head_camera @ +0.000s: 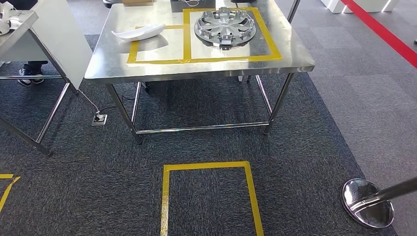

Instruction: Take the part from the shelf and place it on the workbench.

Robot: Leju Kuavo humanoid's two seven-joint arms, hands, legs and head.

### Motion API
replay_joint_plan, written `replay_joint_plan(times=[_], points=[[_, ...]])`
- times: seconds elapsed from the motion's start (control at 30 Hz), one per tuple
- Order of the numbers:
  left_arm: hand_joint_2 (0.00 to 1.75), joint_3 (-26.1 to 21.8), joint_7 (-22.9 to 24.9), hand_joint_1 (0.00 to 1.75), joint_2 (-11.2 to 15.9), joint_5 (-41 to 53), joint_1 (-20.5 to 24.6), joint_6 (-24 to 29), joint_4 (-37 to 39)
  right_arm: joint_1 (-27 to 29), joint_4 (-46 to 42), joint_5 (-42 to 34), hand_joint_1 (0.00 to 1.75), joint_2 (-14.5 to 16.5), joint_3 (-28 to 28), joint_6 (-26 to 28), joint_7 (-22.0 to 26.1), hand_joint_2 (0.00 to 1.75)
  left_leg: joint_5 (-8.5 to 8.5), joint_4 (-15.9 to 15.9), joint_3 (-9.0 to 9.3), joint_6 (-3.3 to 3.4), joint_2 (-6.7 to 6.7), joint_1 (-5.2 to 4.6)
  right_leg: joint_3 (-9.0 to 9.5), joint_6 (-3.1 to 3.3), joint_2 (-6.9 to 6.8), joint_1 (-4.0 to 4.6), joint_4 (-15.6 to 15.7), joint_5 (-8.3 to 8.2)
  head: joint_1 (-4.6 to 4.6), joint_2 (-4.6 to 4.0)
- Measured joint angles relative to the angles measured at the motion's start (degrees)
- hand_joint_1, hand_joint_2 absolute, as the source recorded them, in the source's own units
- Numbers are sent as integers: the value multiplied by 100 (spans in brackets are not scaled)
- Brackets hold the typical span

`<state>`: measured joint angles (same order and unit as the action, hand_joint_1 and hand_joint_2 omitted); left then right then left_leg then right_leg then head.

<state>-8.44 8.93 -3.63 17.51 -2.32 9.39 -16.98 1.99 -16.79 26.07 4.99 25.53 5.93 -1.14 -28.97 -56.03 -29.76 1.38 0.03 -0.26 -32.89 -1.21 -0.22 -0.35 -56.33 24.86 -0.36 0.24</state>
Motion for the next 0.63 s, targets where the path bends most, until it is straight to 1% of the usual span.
replay_joint_plan(times=[0.43,0.57,0.63], points=[[0,457,-573,0,198,-1165,-333,-606,-344,378,-307,-1722,0,-309,-1569,-381,65,0,0,1,-1,0,0,0,-1,1,0,0,0,1,-1,0],[0,573,-750,0,249,-1522,-405,-795,-425,468,-378,-2258,0,-387,-1974,-499,89,0,0,1,-1,0,0,0,-1,1,0,0,0,1,0,0],[0,602,-808,0,261,-1637,-423,-856,-449,490,-398,-2432,0,-409,-2090,-536,93,0,0,1,-1,0,0,0,-1,1,0,0,0,2,-1,0]])
